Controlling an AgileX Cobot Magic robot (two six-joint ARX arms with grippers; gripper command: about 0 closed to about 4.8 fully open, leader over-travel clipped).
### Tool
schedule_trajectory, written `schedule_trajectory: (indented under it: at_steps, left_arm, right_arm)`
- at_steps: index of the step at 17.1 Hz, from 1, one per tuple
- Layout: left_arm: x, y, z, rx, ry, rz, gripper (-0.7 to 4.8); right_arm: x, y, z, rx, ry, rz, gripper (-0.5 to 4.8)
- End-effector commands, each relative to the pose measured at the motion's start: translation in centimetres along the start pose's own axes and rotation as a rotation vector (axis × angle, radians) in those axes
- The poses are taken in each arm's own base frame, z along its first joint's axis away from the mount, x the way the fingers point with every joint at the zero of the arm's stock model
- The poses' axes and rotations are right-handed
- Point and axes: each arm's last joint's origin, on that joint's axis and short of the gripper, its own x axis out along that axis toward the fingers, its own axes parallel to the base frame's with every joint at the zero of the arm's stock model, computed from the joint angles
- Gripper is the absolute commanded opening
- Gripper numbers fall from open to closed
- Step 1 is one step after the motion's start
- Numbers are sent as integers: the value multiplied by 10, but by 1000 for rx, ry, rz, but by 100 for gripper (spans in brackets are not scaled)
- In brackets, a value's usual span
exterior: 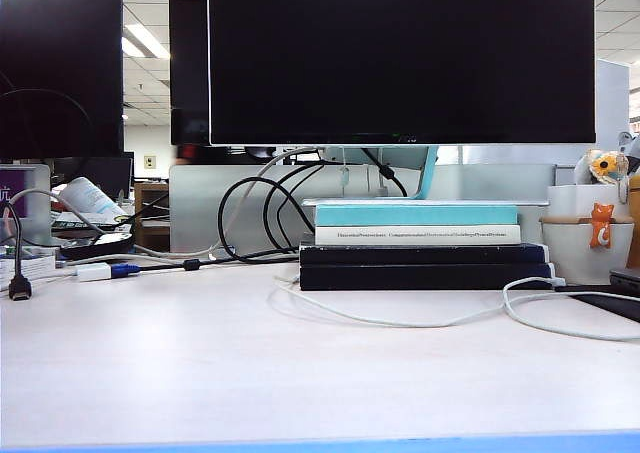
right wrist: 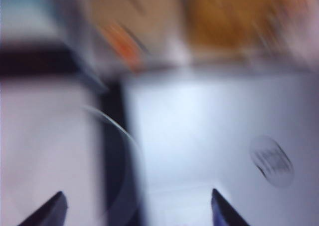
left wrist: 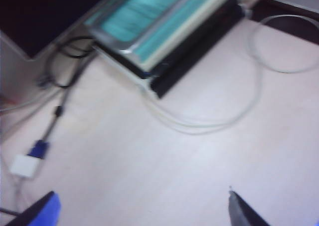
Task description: Unfold the white charging cable into a straight cable.
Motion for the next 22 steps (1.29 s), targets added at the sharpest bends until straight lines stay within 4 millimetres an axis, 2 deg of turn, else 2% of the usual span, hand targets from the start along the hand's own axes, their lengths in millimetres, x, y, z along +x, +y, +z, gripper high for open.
schedule_trajectory:
  at_steps: [1, 3, 4, 6, 7, 8, 10, 12, 14, 17, 20, 22]
  left_arm:
    - [-10, 3, 5, 17, -77, 54, 479]
    - [-19, 5, 8, 32, -141, 79, 479]
    - [-24, 6, 8, 26, -157, 103, 436]
    - [-36, 11, 5, -9, -165, 205, 387]
    - [-45, 13, -1, -36, -208, 232, 337]
    - [-50, 12, -8, -52, -251, 252, 306]
    - [-56, 10, -26, -65, -310, 283, 294]
    - [-54, 6, -45, -90, -309, 308, 275]
    - [-44, 1, -67, -184, -278, 291, 230]
    - [-35, -4, -81, -271, -248, 267, 214]
    - [-31, -8, -92, -287, -234, 252, 204]
    - [-25, -12, -104, -306, -129, 240, 204]
  right_arm:
    - [-45, 6, 7, -13, -255, 101, 366]
    - [-81, 8, 2, -33, -395, 99, 353]
    - [-96, 9, -2, -39, -445, 96, 353]
    - [-126, 12, -16, -82, -545, 87, 353]
    - [-144, 14, -31, -102, -605, 78, 324]
    - [-153, 15, -40, -105, -640, 76, 305]
    - [-164, 16, -59, -111, -715, 64, 305]
    - [-168, 17, -75, -88, -782, 75, 304]
    - [-156, 18, -97, 5, -755, 135, 295]
    - [-135, 20, -118, 27, -674, 223, 295]
    - [-113, 21, -143, 137, -613, 297, 201]
    - [-103, 21, -156, 217, -581, 324, 201]
